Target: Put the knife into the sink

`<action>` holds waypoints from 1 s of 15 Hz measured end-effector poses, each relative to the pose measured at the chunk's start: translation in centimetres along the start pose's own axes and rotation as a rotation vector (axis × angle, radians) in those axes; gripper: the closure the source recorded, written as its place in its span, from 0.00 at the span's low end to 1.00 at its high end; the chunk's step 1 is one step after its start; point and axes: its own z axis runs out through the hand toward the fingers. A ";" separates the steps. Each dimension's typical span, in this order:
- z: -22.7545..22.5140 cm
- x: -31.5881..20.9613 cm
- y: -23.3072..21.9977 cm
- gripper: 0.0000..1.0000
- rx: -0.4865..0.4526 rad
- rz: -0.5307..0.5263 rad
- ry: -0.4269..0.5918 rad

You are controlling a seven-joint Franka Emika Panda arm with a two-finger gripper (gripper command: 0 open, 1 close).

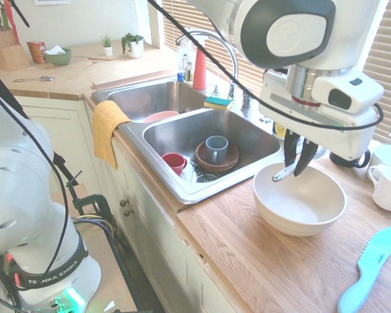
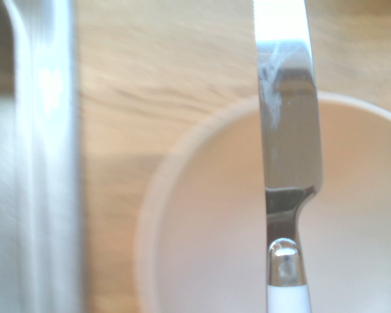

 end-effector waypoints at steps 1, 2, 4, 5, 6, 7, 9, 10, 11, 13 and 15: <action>-0.3 -1.8 -2.6 1.00 0.000 0.016 0.007; -0.3 -4.3 -5.8 1.00 -0.003 0.023 0.012; 0.2 -9.6 -11.6 1.00 -0.005 0.023 0.020; 0.6 -11.9 -13.9 1.00 -0.003 0.017 0.024; 1.5 -14.0 -15.9 1.00 0.000 0.011 0.029; 2.8 -15.5 -17.3 1.00 -0.002 0.008 0.035; 6.8 -17.8 -19.7 1.00 -0.005 0.002 0.038; 9.1 -18.5 -20.4 1.00 -0.012 0.000 0.030; 11.1 -18.9 -20.8 1.00 -0.019 0.000 0.021; 14.8 -20.0 -21.4 1.00 -0.024 0.003 -0.003; 17.8 -20.7 -21.5 1.00 -0.026 0.011 -0.021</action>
